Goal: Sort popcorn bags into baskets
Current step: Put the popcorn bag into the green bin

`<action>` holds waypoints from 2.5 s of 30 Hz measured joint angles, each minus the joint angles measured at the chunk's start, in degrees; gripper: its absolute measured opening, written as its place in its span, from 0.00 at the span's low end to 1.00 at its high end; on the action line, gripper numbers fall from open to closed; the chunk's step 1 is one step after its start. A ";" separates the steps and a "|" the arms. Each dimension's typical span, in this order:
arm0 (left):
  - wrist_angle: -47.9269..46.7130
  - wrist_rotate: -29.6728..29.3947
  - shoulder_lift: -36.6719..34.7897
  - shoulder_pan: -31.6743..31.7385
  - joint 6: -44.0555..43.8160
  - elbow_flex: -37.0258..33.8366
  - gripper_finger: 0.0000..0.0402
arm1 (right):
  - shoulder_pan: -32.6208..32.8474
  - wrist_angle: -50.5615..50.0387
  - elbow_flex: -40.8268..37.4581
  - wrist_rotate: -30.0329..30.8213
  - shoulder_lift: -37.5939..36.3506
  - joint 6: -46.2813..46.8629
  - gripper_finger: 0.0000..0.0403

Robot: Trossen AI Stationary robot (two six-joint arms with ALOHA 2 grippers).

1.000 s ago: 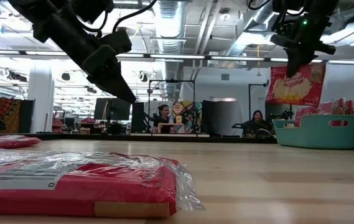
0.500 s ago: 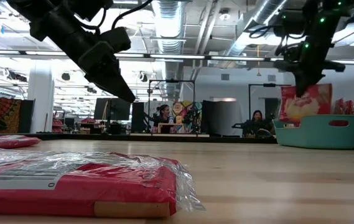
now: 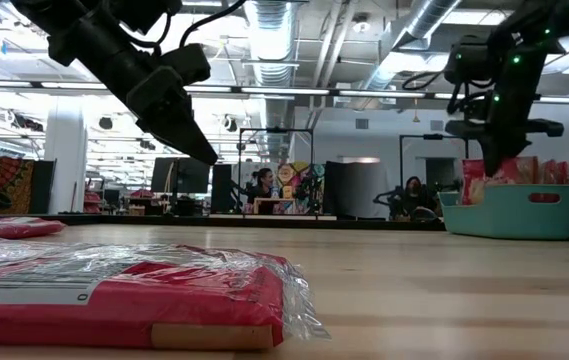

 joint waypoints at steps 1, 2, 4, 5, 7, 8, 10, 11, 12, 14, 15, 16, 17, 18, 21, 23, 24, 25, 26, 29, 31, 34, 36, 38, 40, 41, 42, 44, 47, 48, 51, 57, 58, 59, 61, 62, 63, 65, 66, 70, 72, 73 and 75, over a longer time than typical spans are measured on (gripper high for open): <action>0.00 0.00 -0.01 0.00 0.00 0.00 0.36 | -0.12 0.28 -0.34 0.00 0.00 0.00 0.10; 0.00 0.00 0.00 0.00 0.00 0.00 0.36 | -0.40 0.40 -0.63 0.00 0.00 -0.03 0.11; 0.00 0.00 0.00 0.00 0.00 0.00 0.36 | -0.93 0.45 -0.93 0.02 0.00 -0.21 0.12; 0.00 0.00 0.00 0.00 0.00 0.00 0.36 | -1.18 0.42 -0.94 0.02 0.00 -0.73 0.12; 0.00 0.00 0.00 0.00 -0.04 0.00 0.36 | -1.16 0.68 -0.94 0.04 0.00 -1.55 0.12; 0.00 0.00 0.00 0.00 -0.04 0.00 0.36 | -1.02 0.85 -0.94 0.04 0.00 -2.14 0.12; 0.00 0.01 0.00 0.00 -0.04 0.00 0.36 | -0.97 1.15 -0.94 0.04 0.00 -2.82 0.12; 0.00 0.02 0.00 0.00 -0.05 0.00 0.36 | -0.99 1.21 -0.94 0.04 0.00 -3.06 0.12; 0.00 0.02 0.00 0.00 -0.07 0.01 0.36 | -1.00 1.31 -0.94 0.08 0.00 -3.43 0.13; 0.00 0.00 0.00 0.00 -0.09 0.02 0.36 | -1.04 1.57 -0.94 0.46 0.00 -4.05 0.13; 0.00 0.02 -0.02 0.00 -0.27 0.02 0.36 | -1.04 1.57 -0.94 0.90 0.00 -4.20 0.14; 0.00 0.02 0.00 0.00 -0.59 0.02 0.36 | -1.04 1.57 -0.94 1.33 0.00 -4.22 0.15; 0.00 0.02 0.00 0.00 -0.87 0.02 0.36 | -1.06 1.57 -0.94 1.63 0.00 -4.40 0.16; 0.00 0.04 0.00 0.00 -0.96 0.02 0.36 | -1.08 1.55 -0.94 1.77 0.00 -4.46 0.17; 0.00 0.11 0.00 0.00 -1.03 0.02 0.36 | -1.06 1.55 -0.92 1.82 0.00 -4.46 0.21; 0.00 0.11 0.00 0.00 -1.03 0.02 0.36 | -1.06 1.50 -0.92 1.88 0.31 -4.44 0.23; 0.00 0.11 0.00 0.00 -1.03 0.02 0.36 | -0.98 1.46 -0.89 1.92 0.68 -4.43 0.25; 0.00 0.11 0.00 -0.01 -1.04 0.02 0.36 | -0.94 1.34 -0.89 1.93 1.08 -4.37 0.26; -0.01 0.11 -0.01 -0.02 -1.08 0.02 0.36 | -0.93 1.21 -0.89 1.97 1.49 -4.15 0.27; -0.38 0.09 0.00 -0.15 -1.16 0.02 0.36 | -0.95 1.34 -0.89 2.11 2.41 -4.13 0.30; -0.68 0.13 0.00 -0.20 -1.18 0.02 0.36 | -0.93 1.33 -0.89 3.19 2.51 -4.07 0.32; -0.86 0.42 0.00 -0.21 -2.17 0.02 0.36 | -0.95 0.77 -0.89 4.99 1.74 -3.99 0.35; -1.35 0.43 0.00 -0.21 -2.67 0.02 0.36 | -0.95 0.52 -0.89 5.18 0.70 -3.96 0.36; -1.80 0.38 0.00 -0.38 -3.14 0.02 0.36 | -0.93 0.18 -0.89 5.16 -0.48 -3.98 0.37; -2.05 0.35 0.00 -0.64 -3.21 0.02 0.36 | -0.93 -0.31 -0.89 5.14 -1.82 -3.98 0.39; -2.05 0.35 -0.02 -0.82 -3.32 0.02 0.36 | -0.93 -0.62 -0.89 5.12 -2.49 -3.98 0.39; -2.21 0.35 -0.22 -0.98 -3.55 0.02 0.36 | -0.93 -0.78 -0.89 5.11 -3.22 -3.98 0.39; -2.46 0.32 -0.99 -1.35 -3.97 0.03 0.36 | -0.93 -0.89 -0.89 5.07 -4.81 -3.98 0.40; -3.74 0.00 -3.55 -2.11 -4.71 0.04 0.36 | -0.88 -0.84 -0.89 5.05 -7.67 -3.98 0.39; -4.25 -0.09 -4.74 -2.44 -5.11 0.04 0.36 | -0.70 -0.73 -0.89 5.07 -8.72 -4.05 0.39; -6.70 -1.11 -8.81 -3.79 -7.14 0.04 0.36 | 0.37 0.37 -0.89 5.07 -12.08 -4.42 0.38; -9.82 -8.19 -13.85 -8.69 -10.96 0.11 0.36 | 5.49 5.91 -0.89 4.79 -19.02 -6.92 0.36; -9.65 -8.71 -13.76 -9.69 -11.44 0.11 0.36 | 6.78 7.15 -0.89 4.79 -19.96 -7.49 0.36; -9.51 -8.83 -13.44 -10.56 -11.91 0.11 0.36 | 8.11 8.58 -0.89 4.75 -20.83 -8.32 0.35; -9.48 -8.85 -12.29 -12.18 -13.03 0.11 0.36 | 10.92 12.32 -0.89 4.72 -22.09 -9.85 0.35; -9.49 -8.85 -11.46 -12.95 -13.83 0.11 0.36 | 12.44 14.15 -0.89 4.69 -22.53 -10.61 0.35; -9.49 -8.85 -10.62 -13.69 -14.50 0.10 0.36 | 14.05 16.34 -0.89 4.44 -22.87 -11.45 0.34; -8.73 -8.99 -8.60 -15.24 -15.05 0.09 0.36 | 17.53 20.80 -0.89 3.20 -23.11 -12.71 0.34; -8.16 -9.16 -7.61 -15.90 -15.08 0.09 0.36 | 19.32 23.13 -0.89 2.63 -23.04 -13.14 0.34; -3.27 -10.56 -4.08 -17.51 -15.07 0.09 0.36 | 26.72 30.13 -0.83 1.77 -21.82 -14.34 0.35; 0.07 -11.16 -2.60 -17.84 -14.15 0.09 0.36 | 30.18 31.73 -0.83 2.10 -20.20 -14.33 0.35; 1.78 -11.21 -1.95 -17.84 -13.37 0.09 0.36 | 31.77 32.63 -0.83 2.31 -19.30 -14.26 0.35; 4.82 -11.19 -0.93 -17.84 -11.72 0.09 0.36 | 34.70 33.85 -0.86 3.16 -17.24 -13.32 0.35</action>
